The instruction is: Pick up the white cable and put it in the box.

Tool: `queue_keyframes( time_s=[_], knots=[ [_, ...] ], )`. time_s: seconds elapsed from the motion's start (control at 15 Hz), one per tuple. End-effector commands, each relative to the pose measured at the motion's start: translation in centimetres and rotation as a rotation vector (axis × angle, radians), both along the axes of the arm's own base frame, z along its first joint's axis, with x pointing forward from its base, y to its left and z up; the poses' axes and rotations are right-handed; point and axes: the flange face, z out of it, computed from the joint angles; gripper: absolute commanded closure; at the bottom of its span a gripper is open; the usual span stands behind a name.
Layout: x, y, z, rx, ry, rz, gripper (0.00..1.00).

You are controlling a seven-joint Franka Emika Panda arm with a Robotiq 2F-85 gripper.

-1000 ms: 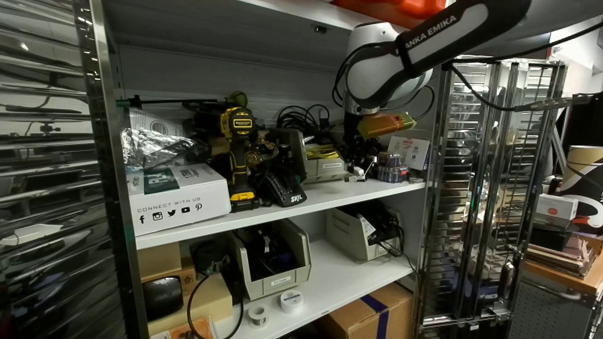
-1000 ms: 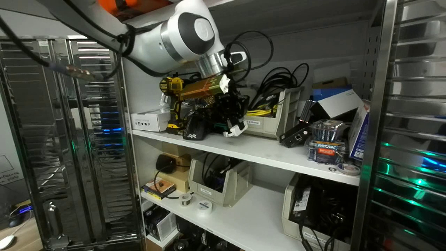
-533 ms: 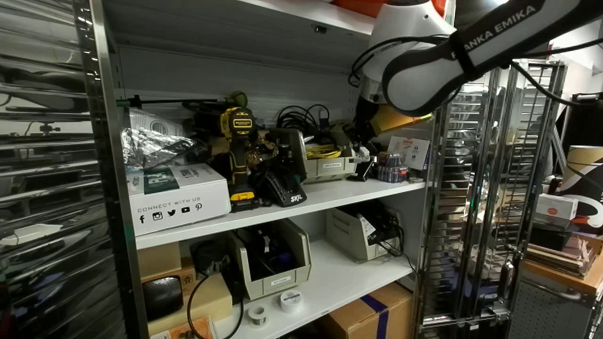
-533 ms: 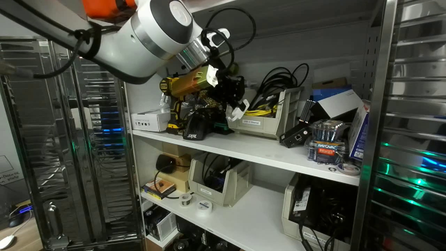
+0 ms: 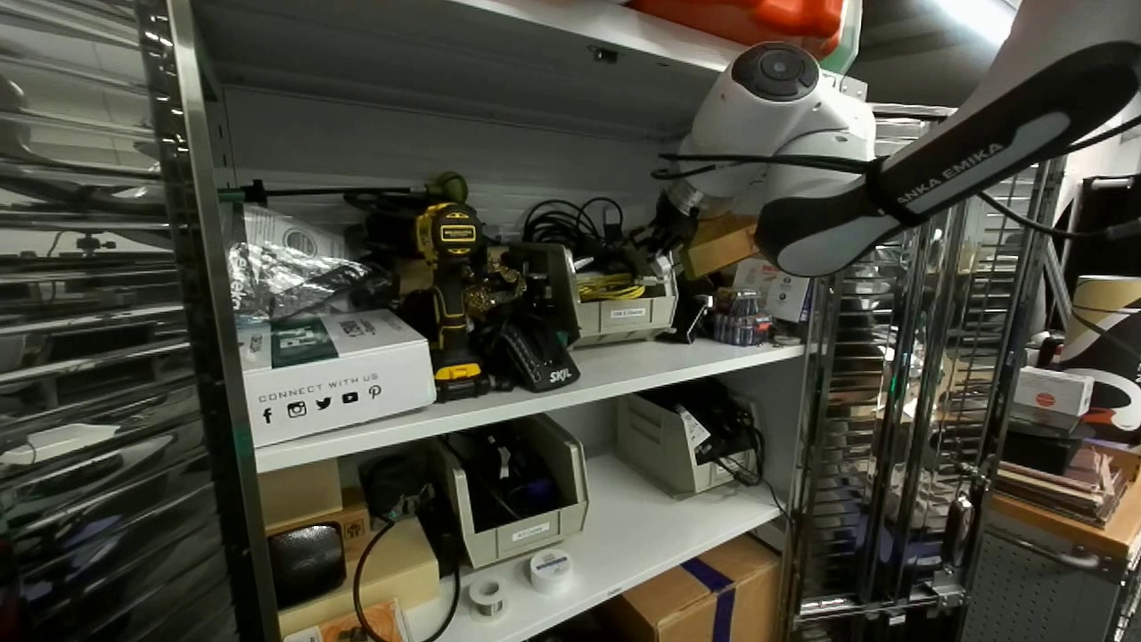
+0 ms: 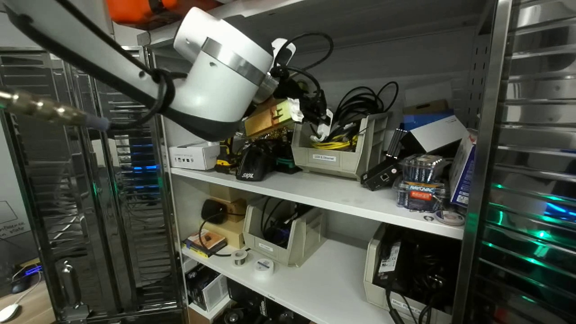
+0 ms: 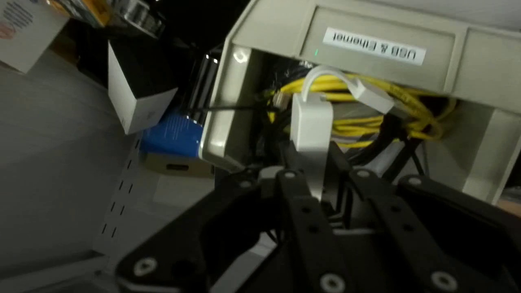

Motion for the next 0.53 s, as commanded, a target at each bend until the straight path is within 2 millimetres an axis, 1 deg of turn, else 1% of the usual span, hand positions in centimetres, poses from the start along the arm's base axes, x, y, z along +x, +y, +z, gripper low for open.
queue_keyframes(
  time_s=[0.0, 0.13, 0.2, 0.27, 0.47],
  knots=[
    [3.4, 1.1, 2.5, -0.012, -0.158, 0.015, 0.95],
    [4.9, 1.4, 3.0, -0.031, -0.215, 0.008, 0.95],
    [5.6, 1.3, 2.9, -0.042, -0.23, 0.002, 0.95],
    [6.2, 1.1, 2.7, -0.05, -0.243, -0.002, 0.95],
    [7.9, 0.2, 0.8, -0.077, -0.251, -0.021, 0.95]
  ],
)
